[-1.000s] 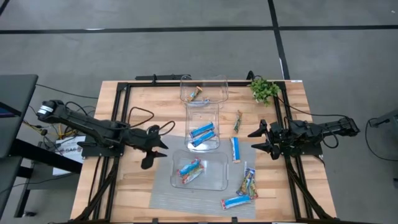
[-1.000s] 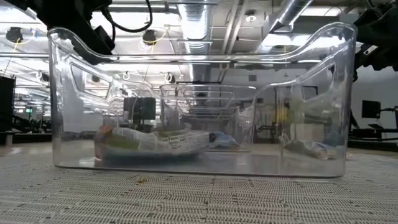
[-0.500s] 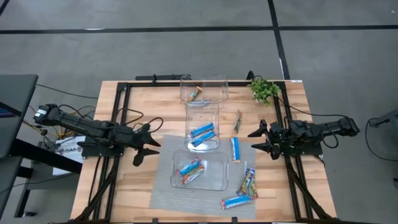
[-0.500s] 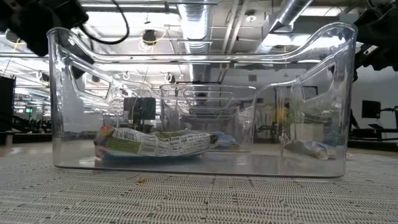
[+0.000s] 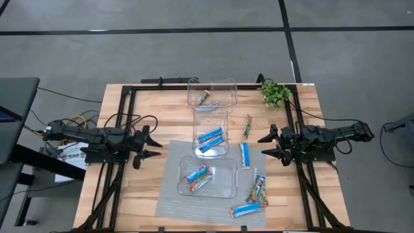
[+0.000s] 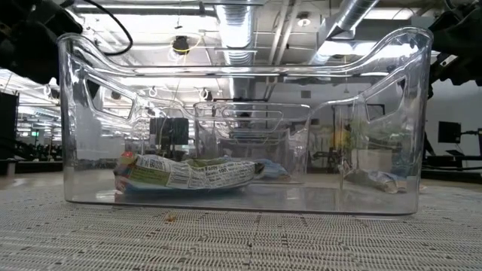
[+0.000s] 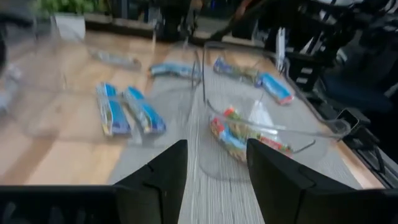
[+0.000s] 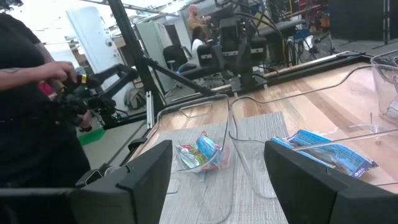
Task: Pick and place Granola Bars by type
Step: Put the yellow granola bar into the top transparent bin
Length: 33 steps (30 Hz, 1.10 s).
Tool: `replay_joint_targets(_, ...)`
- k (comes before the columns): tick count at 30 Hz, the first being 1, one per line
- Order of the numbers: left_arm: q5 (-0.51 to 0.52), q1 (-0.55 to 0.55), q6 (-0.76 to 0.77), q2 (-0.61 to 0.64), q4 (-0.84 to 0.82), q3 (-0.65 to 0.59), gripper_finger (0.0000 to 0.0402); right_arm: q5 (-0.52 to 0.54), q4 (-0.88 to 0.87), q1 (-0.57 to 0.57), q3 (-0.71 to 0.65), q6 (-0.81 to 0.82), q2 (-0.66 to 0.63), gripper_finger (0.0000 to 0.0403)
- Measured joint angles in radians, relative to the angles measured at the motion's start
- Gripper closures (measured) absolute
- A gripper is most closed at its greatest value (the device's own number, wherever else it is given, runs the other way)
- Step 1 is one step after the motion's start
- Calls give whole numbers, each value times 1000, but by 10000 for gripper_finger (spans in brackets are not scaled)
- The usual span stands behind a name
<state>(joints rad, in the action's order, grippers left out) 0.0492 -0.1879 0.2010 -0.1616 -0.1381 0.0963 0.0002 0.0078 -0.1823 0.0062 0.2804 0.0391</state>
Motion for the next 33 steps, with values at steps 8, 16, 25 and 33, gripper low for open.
replay_joint_targets(8,54,0,-33,162,42,-32,244,0,0,0,0,0,0,154)
replay_joint_targets(16,101,0,-130,159,204,-35,244,0,0,0,0,0,0,154)
replay_joint_targets(25,66,53,-141,159,230,-86,244,0,0,0,0,0,0,154)
replay_joint_targets(33,-35,108,-209,146,173,-86,244,0,0,0,0,0,0,154)
